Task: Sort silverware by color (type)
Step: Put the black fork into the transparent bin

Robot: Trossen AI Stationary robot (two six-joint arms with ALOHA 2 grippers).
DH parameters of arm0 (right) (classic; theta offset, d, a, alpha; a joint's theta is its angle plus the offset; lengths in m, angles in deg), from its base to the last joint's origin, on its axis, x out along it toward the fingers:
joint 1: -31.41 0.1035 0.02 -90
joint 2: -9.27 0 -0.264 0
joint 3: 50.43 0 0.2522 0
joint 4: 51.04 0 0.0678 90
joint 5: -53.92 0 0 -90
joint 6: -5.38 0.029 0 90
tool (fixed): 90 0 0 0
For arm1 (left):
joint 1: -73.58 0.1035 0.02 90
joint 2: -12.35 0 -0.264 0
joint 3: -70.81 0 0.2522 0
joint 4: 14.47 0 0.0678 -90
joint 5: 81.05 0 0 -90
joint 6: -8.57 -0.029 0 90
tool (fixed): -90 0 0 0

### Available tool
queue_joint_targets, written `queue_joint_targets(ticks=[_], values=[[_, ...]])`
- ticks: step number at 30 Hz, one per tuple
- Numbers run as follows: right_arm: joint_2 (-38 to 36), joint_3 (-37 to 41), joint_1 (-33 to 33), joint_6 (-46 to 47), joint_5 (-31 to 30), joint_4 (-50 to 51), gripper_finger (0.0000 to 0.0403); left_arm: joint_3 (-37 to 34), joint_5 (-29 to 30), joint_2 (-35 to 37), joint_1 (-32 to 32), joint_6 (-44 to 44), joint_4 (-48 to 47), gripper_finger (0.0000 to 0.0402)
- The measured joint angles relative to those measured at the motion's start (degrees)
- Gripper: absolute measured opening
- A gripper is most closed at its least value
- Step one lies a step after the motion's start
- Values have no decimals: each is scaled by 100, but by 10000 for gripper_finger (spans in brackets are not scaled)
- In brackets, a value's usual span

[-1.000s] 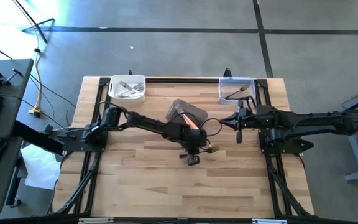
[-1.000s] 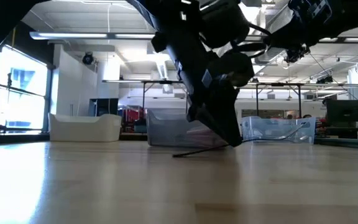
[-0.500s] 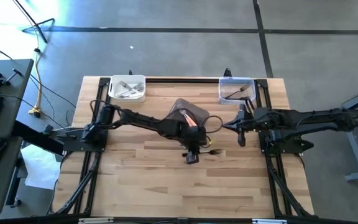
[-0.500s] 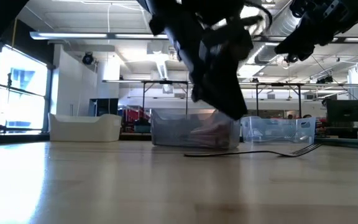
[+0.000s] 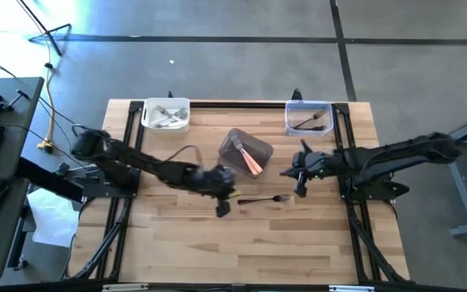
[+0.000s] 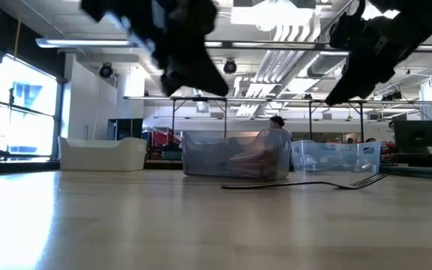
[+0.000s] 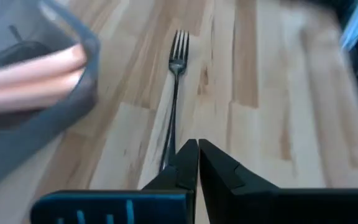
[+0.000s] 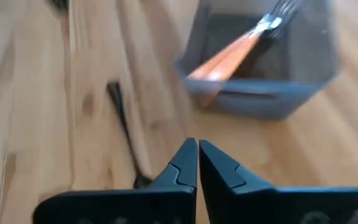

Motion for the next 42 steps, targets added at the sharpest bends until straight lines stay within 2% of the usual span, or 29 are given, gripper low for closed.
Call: queue_joint_targets(ticks=[3, 6, 10, 13, 18, 23, 30, 34, 39, 42], values=[[482, -2, 300, 241, 95, -10, 6, -1223, 53, 493, -26, 375, 1521, 8], [1074, -85, 633, 400, 308, -70, 27, -2138, 405, 797, -26, 617, 2644, 5], [1956, -500, 1021, 436, 350, -167, 74, -2896, 944, 1037, -24, 901, 3286, 1], [2536, -934, 1137, 378, 363, -129, 107, -3225, 1169, 1202, -24, 781, 3685, 1], [3390, -1615, 964, 129, 450, 270, 130, -3577, 1380, 1363, -24, 562, 3904, 1], [4144, -2127, 674, -163, 781, 611, 125, -3815, 1477, 1353, -24, 537, 3997, 1], [4849, -2660, 575, -693, 809, 1124, 112, -3984, 1499, 1356, -24, 415, 4159, 0], [4968, -2643, 500, -744, 992, 1105, 78, -4079, 1503, 1353, -57, 417, 4148, 0], [4959, -2686, 429, -1008, 1243, 1180, 11, -4113, 1565, 1354, -96, 414, 4140, 0], [4985, -2859, 451, -1312, 1246, 1429, 10, -4115, 1662, 1353, -96, 389, 4158, 0]])
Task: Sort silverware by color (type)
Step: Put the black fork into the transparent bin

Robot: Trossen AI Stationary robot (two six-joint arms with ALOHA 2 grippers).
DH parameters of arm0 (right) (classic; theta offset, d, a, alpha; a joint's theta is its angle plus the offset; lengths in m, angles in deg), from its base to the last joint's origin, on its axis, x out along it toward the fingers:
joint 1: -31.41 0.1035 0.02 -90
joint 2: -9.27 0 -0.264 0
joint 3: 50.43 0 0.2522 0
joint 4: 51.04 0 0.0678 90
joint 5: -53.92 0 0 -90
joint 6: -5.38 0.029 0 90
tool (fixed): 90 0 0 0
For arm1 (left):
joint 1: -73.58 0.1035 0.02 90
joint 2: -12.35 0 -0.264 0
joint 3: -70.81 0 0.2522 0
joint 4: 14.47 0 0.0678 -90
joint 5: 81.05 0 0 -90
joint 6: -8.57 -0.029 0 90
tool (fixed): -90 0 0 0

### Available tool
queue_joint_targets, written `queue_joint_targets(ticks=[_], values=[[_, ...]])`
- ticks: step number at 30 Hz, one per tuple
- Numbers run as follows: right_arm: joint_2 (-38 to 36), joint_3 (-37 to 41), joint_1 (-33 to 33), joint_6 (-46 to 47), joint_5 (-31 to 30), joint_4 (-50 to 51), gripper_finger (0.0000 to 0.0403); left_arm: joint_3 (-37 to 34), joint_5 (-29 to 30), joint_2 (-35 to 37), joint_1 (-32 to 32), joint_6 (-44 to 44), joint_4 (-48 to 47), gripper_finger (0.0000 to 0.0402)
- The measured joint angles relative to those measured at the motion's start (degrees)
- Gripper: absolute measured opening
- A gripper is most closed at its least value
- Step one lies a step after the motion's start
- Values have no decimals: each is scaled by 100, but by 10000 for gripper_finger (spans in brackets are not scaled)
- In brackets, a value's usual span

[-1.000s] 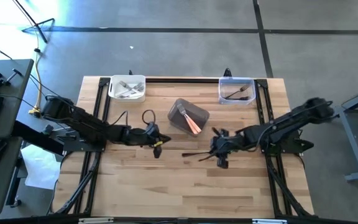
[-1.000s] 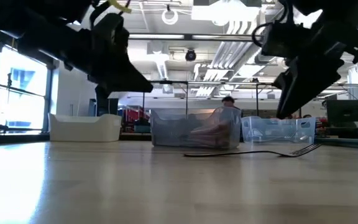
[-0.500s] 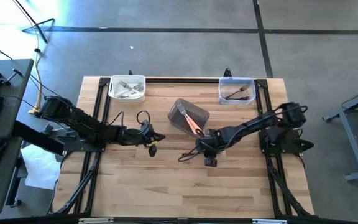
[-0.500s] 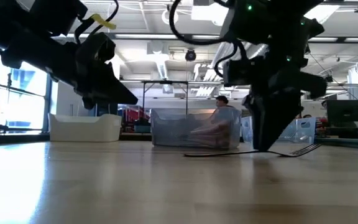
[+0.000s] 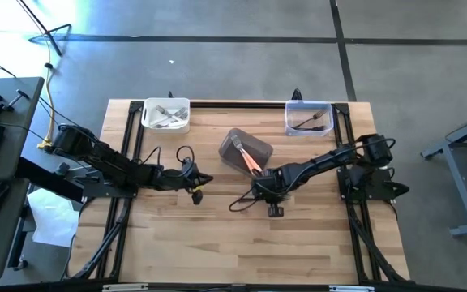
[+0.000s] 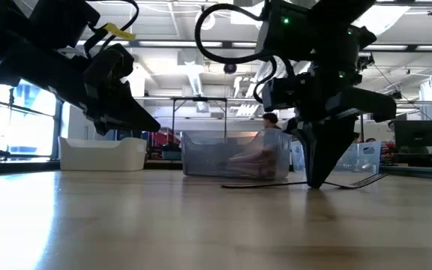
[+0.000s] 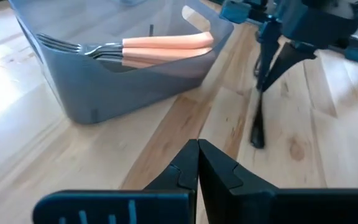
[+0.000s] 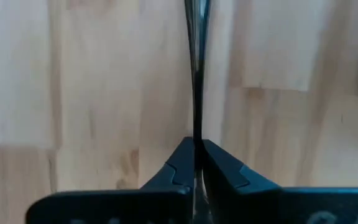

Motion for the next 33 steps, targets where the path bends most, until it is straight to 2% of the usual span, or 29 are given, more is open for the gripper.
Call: queue_joint_targets(ticks=[5, 12, 15, 17, 20, 24, 28, 33], values=[[-48, -508, 114, -585, 80, 793, 4, 0, 48, 0, -6, -22, -9, 0], [-851, -897, 82, -698, -101, 1822, 3, 0, 60, 0, -103, -24, -28, 0], [-1417, -884, -84, -678, -391, 2315, 2, 0, 106, 0, -123, -27, -24, 0], [-1780, -878, -323, -803, -817, 2747, 2, 0, 140, 0, -127, -31, -24, 0], [-2254, -878, -919, -1374, -1411, 3303, 1, 0, 142, 0, -127, -31, -11, 0], [-2576, -878, -2187, -2741, -1647, 3358, 1, 0, 145, 0, -137, -91, -11, 0], [-2500, -878, -3452, -4521, -1809, 3010, 1, 0, 149, 0, -174, -254, -9, 0], [-2115, -877, -4646, -6418, -1817, 2398, 1, 0, 153, 0, -262, -324, -22, 0]])
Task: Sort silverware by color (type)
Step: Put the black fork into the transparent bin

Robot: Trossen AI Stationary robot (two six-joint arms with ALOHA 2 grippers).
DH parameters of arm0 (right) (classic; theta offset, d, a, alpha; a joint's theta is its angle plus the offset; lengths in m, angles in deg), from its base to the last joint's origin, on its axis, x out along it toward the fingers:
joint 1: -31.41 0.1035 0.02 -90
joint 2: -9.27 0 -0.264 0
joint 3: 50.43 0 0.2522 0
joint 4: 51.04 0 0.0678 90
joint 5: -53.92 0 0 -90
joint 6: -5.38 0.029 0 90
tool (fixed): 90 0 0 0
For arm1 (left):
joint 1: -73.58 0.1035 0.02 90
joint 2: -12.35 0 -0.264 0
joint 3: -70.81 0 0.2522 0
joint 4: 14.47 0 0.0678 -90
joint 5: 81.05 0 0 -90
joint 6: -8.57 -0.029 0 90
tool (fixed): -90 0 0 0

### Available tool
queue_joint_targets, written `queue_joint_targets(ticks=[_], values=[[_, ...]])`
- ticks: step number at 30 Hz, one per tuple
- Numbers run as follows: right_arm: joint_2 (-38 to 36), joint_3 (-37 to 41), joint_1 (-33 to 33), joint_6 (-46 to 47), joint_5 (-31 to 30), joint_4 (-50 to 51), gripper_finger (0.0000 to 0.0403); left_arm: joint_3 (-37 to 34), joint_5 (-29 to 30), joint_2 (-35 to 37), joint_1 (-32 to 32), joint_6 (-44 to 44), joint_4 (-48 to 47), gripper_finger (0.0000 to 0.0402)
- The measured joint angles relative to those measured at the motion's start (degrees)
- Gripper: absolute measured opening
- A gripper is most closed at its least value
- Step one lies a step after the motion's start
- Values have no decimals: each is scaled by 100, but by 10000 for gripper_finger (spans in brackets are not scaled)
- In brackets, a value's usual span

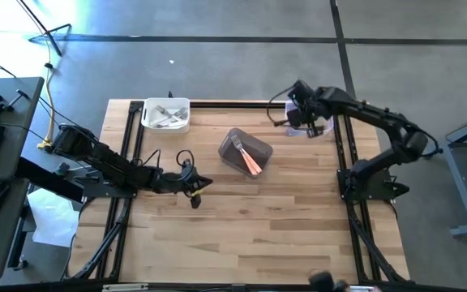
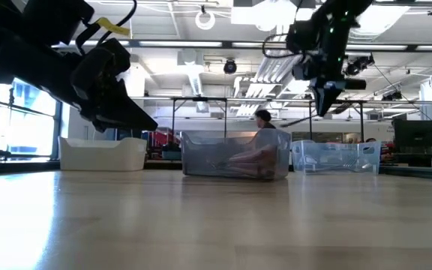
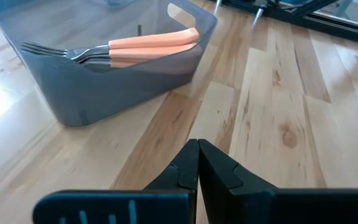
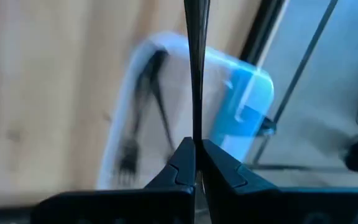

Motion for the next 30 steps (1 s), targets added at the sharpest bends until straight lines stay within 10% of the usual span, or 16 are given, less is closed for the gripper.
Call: queue_joint_targets(ticks=[8, 30], values=[[724, 2, -1117, -1019, -401, -198, 0, 0, 7, 0, -142, -3, -22, 0], [1774, 3, -1483, -1032, -204, -766, 14, 0, 22, -2, -144, 70, -21, 0]])
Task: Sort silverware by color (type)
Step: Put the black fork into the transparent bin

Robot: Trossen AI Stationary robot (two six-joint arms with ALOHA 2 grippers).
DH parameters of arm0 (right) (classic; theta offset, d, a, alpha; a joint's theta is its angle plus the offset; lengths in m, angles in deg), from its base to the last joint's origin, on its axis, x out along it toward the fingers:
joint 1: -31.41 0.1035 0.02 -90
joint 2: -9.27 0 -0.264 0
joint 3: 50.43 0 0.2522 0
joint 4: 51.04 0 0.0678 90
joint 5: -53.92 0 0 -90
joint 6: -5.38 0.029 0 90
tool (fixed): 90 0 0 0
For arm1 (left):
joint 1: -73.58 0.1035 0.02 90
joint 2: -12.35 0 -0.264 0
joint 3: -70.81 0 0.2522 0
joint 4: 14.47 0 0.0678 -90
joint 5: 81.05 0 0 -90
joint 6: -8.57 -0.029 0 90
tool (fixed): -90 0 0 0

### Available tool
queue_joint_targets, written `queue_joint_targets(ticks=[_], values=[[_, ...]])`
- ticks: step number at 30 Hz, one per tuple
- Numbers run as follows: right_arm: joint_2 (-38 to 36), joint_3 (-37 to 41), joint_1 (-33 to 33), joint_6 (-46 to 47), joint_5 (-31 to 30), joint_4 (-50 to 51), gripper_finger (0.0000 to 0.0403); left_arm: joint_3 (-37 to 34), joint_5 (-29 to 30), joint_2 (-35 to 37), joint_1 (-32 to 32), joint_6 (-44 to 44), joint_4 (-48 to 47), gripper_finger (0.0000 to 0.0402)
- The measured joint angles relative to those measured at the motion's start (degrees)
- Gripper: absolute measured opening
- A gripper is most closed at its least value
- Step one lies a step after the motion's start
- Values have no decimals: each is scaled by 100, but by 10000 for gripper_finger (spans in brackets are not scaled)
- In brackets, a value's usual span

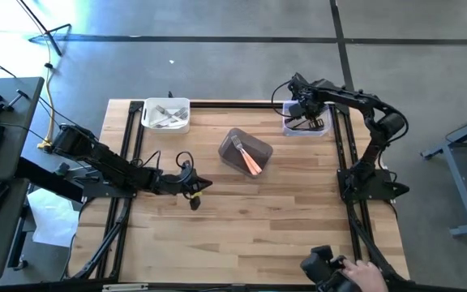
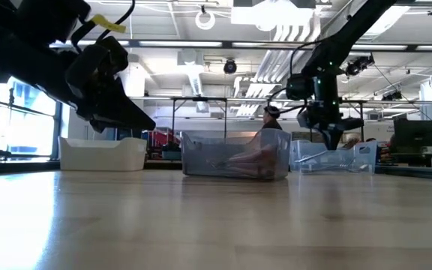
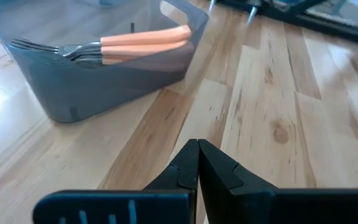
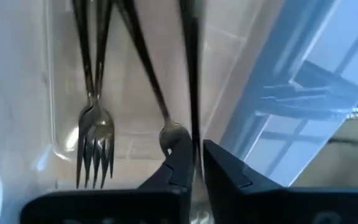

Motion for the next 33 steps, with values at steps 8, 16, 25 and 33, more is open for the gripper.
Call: queue_joint_targets(ticks=[8, 16, 25, 33], values=[[3, -197, 184, 1127, -374, 18, 100, 0, -360, 228, 736, -135, -2, 0], [-1, -1279, 435, 2301, -23, 817, 99, 19, -1898, 1044, 2372, -964, -3, 0], [-1, -1059, -200, 4716, -238, 1311, 14, 162, -2716, 1497, 3319, -1410, -340, 0], [26, -311, -395, 5442, -277, 556, 1, 162, -2774, 1480, 3422, -1480, -351, 0]])
